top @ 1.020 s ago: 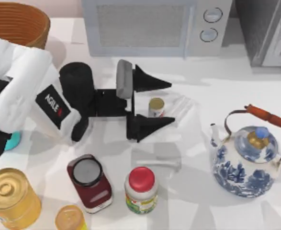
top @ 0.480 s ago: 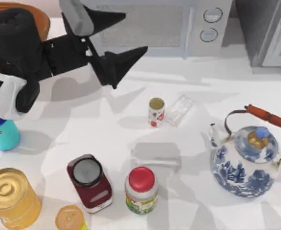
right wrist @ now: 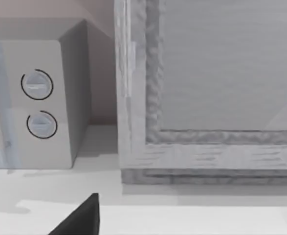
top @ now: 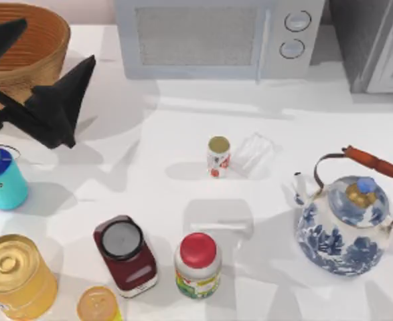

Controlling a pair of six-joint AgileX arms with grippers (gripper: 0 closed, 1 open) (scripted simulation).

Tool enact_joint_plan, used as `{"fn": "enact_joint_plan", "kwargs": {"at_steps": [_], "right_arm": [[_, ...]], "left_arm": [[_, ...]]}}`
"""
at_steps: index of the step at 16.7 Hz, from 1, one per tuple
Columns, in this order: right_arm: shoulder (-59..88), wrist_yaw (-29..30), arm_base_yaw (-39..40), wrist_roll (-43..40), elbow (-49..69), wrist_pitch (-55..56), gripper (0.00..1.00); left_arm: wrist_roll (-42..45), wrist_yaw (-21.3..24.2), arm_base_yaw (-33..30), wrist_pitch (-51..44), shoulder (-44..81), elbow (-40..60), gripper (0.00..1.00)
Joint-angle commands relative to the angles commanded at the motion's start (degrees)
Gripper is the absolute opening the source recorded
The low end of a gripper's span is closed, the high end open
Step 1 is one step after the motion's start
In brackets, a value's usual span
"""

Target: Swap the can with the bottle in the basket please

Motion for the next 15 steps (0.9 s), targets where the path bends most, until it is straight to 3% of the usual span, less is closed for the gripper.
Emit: {"fn": "enact_joint_plan", "kwargs": {"at_steps": [5,9,12,15], "right_arm": [[0.0,0.0,0.0,0.0,0.0,0.0,1.00],[0.0,0.0,0.0,0.0,0.0,0.0,1.00],[0.0,0.0,0.0,0.0,0.0,0.0,1.00],[0.0,0.0,0.0,0.0,0.0,0.0,1.00]], "left_arm": [[-0.5,-14.7,4.2,-15.7,-30.8,-15.0,1.00],[-0.5,-23.6,7.1,-25.0,-47.8,-23.7,1.00],[-0.5,-27.4,8.4,-28.7,-54.2,-27.4,1.00],[-0.4,-28.1,8.6,-29.5,-55.4,-28.1,1.00]]}}
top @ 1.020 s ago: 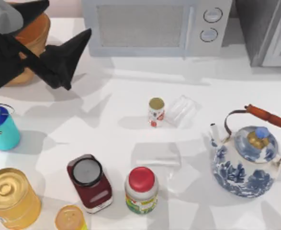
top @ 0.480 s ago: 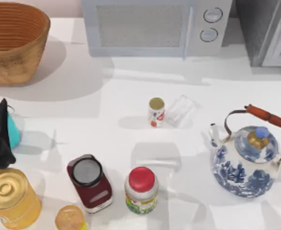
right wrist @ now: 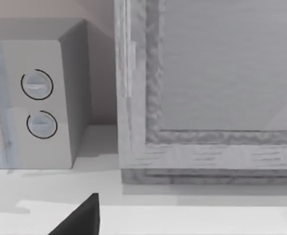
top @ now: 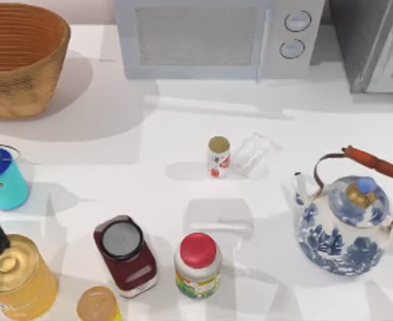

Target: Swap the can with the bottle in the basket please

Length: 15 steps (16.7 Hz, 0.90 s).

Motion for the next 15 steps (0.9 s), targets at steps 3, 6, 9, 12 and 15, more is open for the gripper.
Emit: {"fn": "enact_joint_plan", "kwargs": {"at_steps": [3,6,9,12,15], "right_arm": [[0.0,0.0,0.0,0.0,0.0,0.0,1.00],[0.0,0.0,0.0,0.0,0.0,0.0,1.00],[0.0,0.0,0.0,0.0,0.0,0.0,1.00],[0.0,0.0,0.0,0.0,0.0,0.0,1.00],[0.0,0.0,0.0,0.0,0.0,0.0,1.00]], "left_arm": [[0.0,0.1,-0.2,0.1,0.2,0.2,1.00],[-0.1,-0.6,-0.1,2.0,2.1,1.2,1.00],[-0.5,-2.4,-0.1,9.2,9.4,4.1,1.00],[-0.7,-3.9,-0.3,20.4,21.3,7.1,1.00],[-0.7,-4.4,-0.4,33.2,36.6,9.2,1.00]]}}
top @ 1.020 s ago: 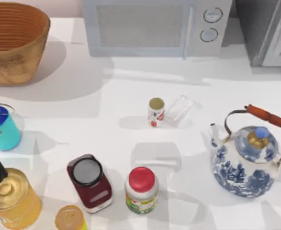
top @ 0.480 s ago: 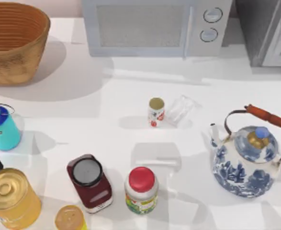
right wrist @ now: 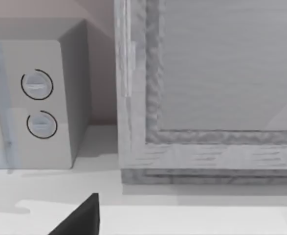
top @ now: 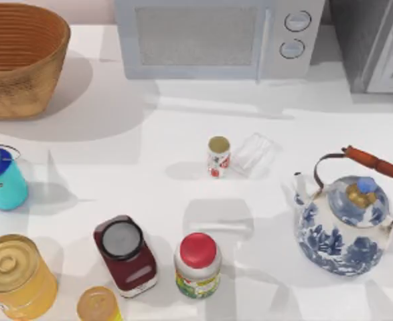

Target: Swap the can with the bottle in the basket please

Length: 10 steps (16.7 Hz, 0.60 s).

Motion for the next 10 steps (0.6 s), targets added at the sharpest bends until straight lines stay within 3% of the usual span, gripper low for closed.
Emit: {"fn": "enact_joint_plan", "kwargs": {"at_steps": [5,10], "right_arm": [[0.0,0.0,0.0,0.0,0.0,0.0,1.00],[0.0,0.0,0.0,0.0,0.0,0.0,1.00]], "left_arm": [[0.7,1.6,0.3,16.6,26.2,0.2,1.00],[1.9,5.1,1.0,22.4,43.9,-2.9,1.00]]}}
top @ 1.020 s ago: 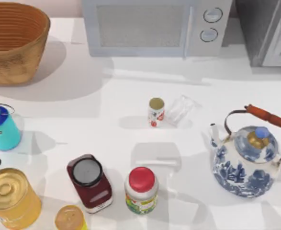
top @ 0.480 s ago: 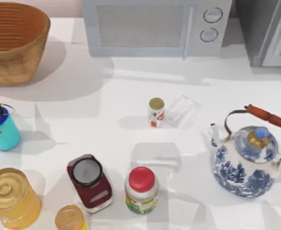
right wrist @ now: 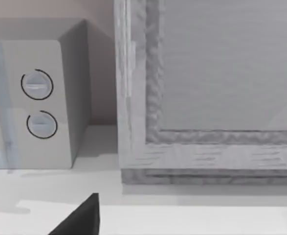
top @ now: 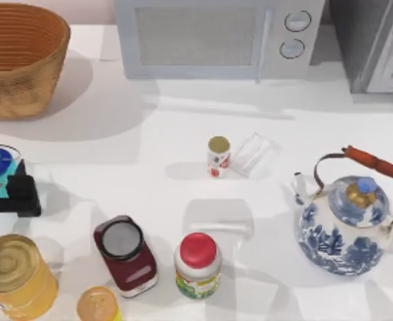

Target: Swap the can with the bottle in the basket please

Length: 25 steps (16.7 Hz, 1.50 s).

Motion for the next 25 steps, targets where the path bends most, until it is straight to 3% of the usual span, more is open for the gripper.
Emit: {"fn": "enact_joint_plan", "kwargs": {"at_steps": [13,25], "right_arm": [[0.0,0.0,0.0,0.0,0.0,0.0,1.00],[0.0,0.0,0.0,0.0,0.0,0.0,1.00]], "left_arm": [[0.3,1.1,-0.2,5.4,9.0,0.2,1.00],[0.3,1.2,-0.5,11.3,25.4,9.8,1.00]]}}
